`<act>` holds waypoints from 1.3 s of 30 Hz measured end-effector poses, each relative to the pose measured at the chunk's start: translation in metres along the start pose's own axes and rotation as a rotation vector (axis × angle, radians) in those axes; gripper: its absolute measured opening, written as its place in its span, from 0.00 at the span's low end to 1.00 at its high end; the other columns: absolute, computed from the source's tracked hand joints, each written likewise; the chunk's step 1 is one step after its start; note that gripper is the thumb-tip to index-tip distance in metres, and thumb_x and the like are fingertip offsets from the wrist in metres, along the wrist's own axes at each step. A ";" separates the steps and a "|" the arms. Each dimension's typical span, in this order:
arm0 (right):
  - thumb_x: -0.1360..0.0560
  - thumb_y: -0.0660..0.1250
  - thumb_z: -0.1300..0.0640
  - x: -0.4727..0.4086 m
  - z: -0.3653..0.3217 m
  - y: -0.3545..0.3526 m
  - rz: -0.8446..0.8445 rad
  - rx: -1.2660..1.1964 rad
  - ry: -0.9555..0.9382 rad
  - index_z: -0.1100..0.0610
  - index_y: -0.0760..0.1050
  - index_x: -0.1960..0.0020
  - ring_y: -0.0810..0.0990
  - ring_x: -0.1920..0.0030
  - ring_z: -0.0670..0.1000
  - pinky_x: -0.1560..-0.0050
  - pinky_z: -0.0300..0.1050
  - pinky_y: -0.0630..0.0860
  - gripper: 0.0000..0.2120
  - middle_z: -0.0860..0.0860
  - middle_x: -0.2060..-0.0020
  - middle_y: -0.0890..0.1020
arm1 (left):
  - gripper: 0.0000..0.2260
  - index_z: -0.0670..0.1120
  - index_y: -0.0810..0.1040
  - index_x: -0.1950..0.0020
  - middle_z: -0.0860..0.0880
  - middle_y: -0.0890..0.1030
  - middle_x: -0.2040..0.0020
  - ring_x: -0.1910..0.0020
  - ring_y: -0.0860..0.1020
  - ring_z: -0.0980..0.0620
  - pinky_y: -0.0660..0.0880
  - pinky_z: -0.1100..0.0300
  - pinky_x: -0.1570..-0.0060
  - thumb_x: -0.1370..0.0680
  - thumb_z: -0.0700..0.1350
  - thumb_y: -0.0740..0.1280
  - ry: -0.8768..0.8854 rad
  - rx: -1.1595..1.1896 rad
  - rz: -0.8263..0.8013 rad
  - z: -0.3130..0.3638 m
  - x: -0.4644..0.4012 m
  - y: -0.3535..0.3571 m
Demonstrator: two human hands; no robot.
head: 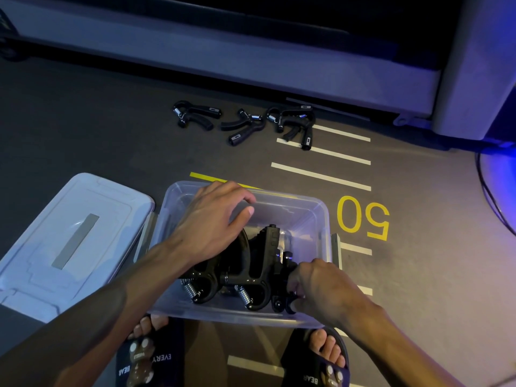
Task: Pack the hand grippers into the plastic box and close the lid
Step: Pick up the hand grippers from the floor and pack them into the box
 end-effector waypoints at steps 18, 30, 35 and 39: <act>0.26 0.70 0.45 0.002 0.001 -0.004 0.010 0.048 -0.043 0.42 0.75 0.35 0.79 0.42 0.52 0.47 0.43 0.74 0.20 0.45 0.43 0.81 | 0.09 0.53 0.78 0.43 0.57 0.79 0.45 0.43 0.74 0.53 0.67 0.56 0.41 0.20 0.52 0.62 0.010 0.004 0.007 0.000 -0.001 0.001; 0.26 0.71 0.46 0.007 0.007 -0.025 0.050 -0.036 -0.074 0.42 0.79 0.38 0.81 0.46 0.50 0.50 0.42 0.74 0.17 0.44 0.45 0.83 | 0.09 0.52 0.79 0.43 0.57 0.79 0.45 0.43 0.74 0.52 0.68 0.56 0.42 0.19 0.51 0.62 0.013 0.012 0.007 -0.001 0.000 0.000; 0.25 0.72 0.51 0.002 0.026 -0.067 0.264 -0.207 -0.122 0.43 0.84 0.47 0.80 0.60 0.41 0.59 0.33 0.71 0.08 0.41 0.56 0.85 | 0.08 0.53 0.79 0.44 0.58 0.79 0.46 0.44 0.74 0.53 0.67 0.57 0.43 0.19 0.51 0.62 0.014 0.023 0.034 -0.005 -0.003 0.001; 0.24 0.71 0.51 -0.039 0.049 -0.100 0.515 -0.395 -0.144 0.46 0.83 0.48 0.81 0.68 0.40 0.59 0.41 0.78 0.06 0.42 0.62 0.85 | 0.08 0.54 0.79 0.44 0.59 0.78 0.46 0.45 0.73 0.55 0.65 0.57 0.44 0.19 0.51 0.62 0.012 0.003 0.059 -0.014 -0.015 0.000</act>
Point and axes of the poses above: each hand's wrist, its own x-axis away from the middle knuckle, its own y-axis out of the palm, z = x × y, the point moved 1 cm from there along -x, towards the middle knuckle
